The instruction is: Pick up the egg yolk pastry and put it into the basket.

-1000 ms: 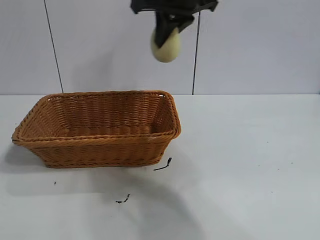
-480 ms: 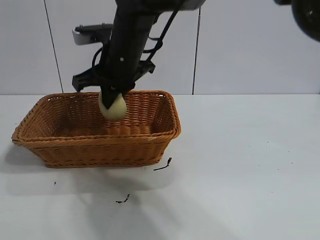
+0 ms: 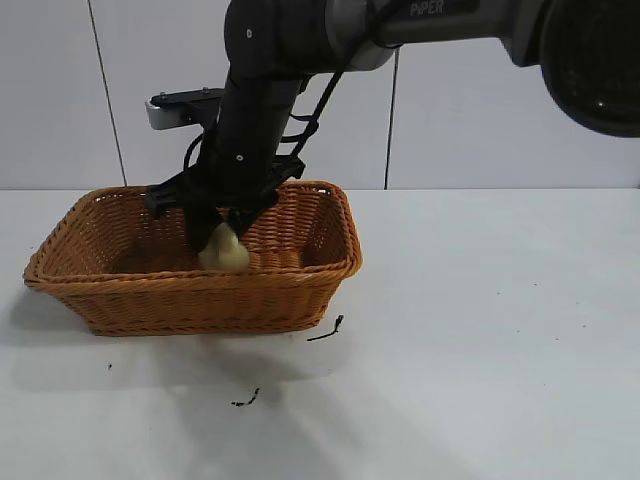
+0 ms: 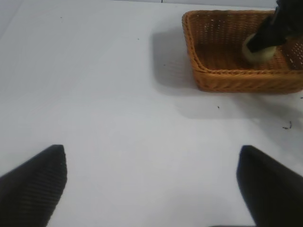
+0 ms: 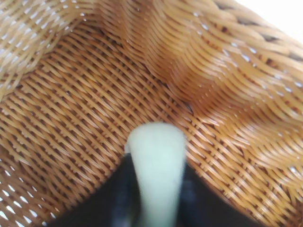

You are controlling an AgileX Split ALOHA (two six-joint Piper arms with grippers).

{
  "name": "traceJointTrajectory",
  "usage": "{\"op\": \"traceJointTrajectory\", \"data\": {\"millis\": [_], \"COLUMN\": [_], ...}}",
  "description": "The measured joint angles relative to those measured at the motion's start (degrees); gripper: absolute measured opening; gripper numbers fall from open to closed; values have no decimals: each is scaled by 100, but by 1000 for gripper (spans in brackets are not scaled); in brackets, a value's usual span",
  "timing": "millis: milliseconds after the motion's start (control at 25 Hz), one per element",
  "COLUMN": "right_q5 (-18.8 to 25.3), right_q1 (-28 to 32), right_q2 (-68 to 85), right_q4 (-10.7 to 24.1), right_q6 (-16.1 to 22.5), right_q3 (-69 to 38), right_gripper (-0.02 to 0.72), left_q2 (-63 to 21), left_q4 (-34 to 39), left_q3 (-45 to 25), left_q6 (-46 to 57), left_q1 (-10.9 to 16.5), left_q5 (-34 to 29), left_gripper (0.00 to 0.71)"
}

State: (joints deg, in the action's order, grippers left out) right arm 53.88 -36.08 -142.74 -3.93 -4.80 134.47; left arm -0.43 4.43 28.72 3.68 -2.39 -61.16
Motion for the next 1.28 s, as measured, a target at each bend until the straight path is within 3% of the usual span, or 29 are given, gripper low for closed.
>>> {"op": "traceJointTrajectory", "data": {"millis": [320, 960, 1160, 1280], "right_q5": [454, 989, 1238, 1469], "right_q1": [351, 3112, 3574, 3685], "right_q2": [424, 453, 486, 646], "right_q4": [11, 61, 80, 307], "right_q6": [70, 89, 89, 89], "right_q3": [940, 997, 991, 774], "right_gripper": [694, 694, 694, 694], "left_q2": [0, 0, 0, 0], "left_q4": [0, 0, 0, 0], "left_q3": [0, 0, 0, 0], "left_q6": [0, 0, 0, 0], "left_q1": [0, 0, 0, 0], "left_q5": [0, 0, 0, 0], "left_gripper": [696, 696, 696, 696]}}
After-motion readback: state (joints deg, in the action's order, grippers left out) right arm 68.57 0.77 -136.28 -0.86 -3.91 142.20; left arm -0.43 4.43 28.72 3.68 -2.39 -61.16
